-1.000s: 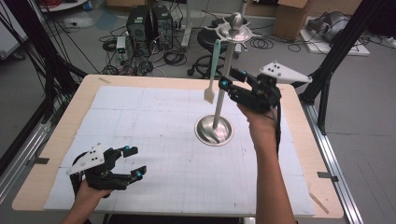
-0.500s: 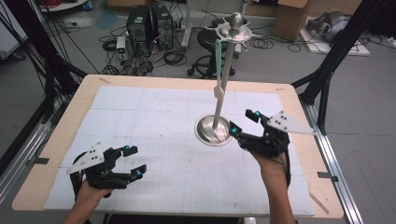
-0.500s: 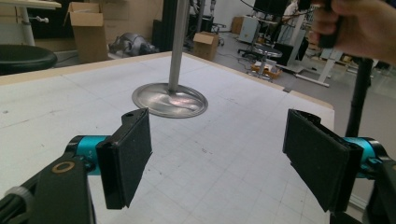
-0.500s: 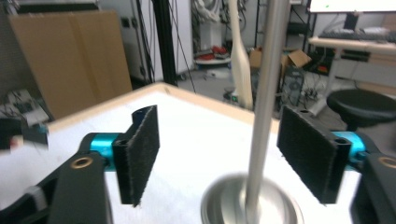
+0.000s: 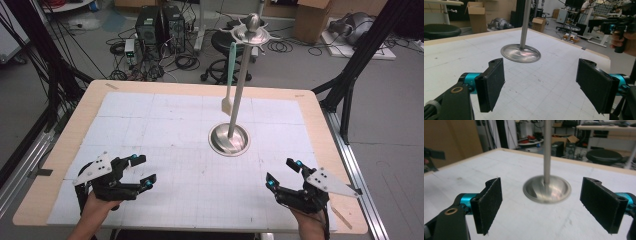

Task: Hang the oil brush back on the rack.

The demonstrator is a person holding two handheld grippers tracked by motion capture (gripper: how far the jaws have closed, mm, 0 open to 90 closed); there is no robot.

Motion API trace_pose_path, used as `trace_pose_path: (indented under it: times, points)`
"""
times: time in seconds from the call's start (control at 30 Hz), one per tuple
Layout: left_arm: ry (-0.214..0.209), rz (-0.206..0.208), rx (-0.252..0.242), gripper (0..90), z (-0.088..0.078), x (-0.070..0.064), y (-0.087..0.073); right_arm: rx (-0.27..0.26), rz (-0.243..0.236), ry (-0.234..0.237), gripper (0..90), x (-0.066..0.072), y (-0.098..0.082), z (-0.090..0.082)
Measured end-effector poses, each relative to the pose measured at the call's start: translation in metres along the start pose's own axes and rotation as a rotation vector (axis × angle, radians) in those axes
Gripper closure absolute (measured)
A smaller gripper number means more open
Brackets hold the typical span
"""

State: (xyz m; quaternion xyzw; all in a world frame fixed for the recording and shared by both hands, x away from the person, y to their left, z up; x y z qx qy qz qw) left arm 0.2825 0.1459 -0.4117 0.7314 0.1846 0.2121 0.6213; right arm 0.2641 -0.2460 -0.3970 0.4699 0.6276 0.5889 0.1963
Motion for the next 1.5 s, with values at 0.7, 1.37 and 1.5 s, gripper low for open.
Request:
trace_pose_path:
  times: [0.7, 1.37, 1.5]
  points:
    - [0.026, -0.005, -0.002, 23.4, -0.008, 0.002, -0.007, 0.049, -0.014, -0.008, 16.9, 0.000, -0.028, -0.018]
    - [0.026, -0.010, 0.007, 23.5, -0.007, 0.001, -0.009, 0.047, 0.000, 0.000, 16.9, -0.001, -0.028, -0.019]
    - [0.027, -0.012, 0.008, 23.5, -0.006, 0.001, -0.009, 0.048, 0.001, 0.000, 16.9, -0.001, -0.028, -0.019]
Point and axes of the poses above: each handheld gripper's, and its own axes: z roughly forward along the jaws, y roughly out of its top, x roughly to its left, the point moved 8 cm from there along z, roughly forward along the jaws, and after that the axes turned 14 degrees about z, right-handed, at the moved point
